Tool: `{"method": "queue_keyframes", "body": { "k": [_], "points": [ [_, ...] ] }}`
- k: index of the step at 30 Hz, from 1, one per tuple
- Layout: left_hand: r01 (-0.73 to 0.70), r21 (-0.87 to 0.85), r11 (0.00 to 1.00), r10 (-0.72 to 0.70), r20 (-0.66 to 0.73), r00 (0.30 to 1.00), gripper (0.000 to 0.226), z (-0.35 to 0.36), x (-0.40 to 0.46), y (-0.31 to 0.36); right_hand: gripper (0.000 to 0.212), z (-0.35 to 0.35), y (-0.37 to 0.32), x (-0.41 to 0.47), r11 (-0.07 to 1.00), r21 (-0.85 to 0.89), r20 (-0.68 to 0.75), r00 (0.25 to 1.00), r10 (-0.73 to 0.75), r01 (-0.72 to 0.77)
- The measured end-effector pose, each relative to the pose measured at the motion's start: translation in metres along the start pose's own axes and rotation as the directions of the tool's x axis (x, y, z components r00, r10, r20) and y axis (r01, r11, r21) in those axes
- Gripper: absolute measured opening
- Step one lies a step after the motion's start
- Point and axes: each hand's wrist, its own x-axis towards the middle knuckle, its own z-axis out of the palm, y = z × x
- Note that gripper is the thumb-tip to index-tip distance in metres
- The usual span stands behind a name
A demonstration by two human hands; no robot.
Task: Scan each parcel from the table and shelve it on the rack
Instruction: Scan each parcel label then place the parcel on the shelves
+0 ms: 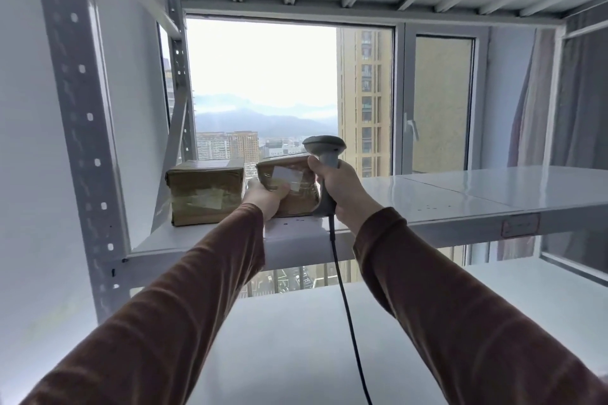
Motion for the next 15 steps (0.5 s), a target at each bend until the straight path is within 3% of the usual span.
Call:
{"method": "queue_keyframes", "body": {
  "k": [5, 8, 11, 15],
  "points": [
    [-0.006, 0.128, 0.992, 0.005, 0.004, 1.0, 0.114, 0.003, -0.091, 0.06, 0.027, -0.013, -0.004, -0.012, 0.989, -0.126, -0.081, 0.992, -0.094, 0.083],
    [-0.171, 0.17, 0.97, 0.182, -0.049, 0.982, 0.108, 0.012, -0.12, 0.065, 0.029, -0.024, -0.009, -0.026, 0.979, -0.175, -0.118, 0.985, -0.123, 0.101],
    [-0.363, 0.164, 0.917, 0.383, -0.108, 0.918, 0.093, 0.029, -0.151, 0.077, 0.027, -0.041, -0.015, -0.05, 0.972, -0.202, -0.159, 0.975, -0.154, 0.121],
    [-0.452, 0.024, 0.892, 0.452, -0.061, 0.89, 0.07, 0.065, -0.181, 0.09, 0.028, -0.079, -0.018, -0.088, 0.963, -0.227, -0.216, 0.957, -0.195, 0.145]
  ]
}}
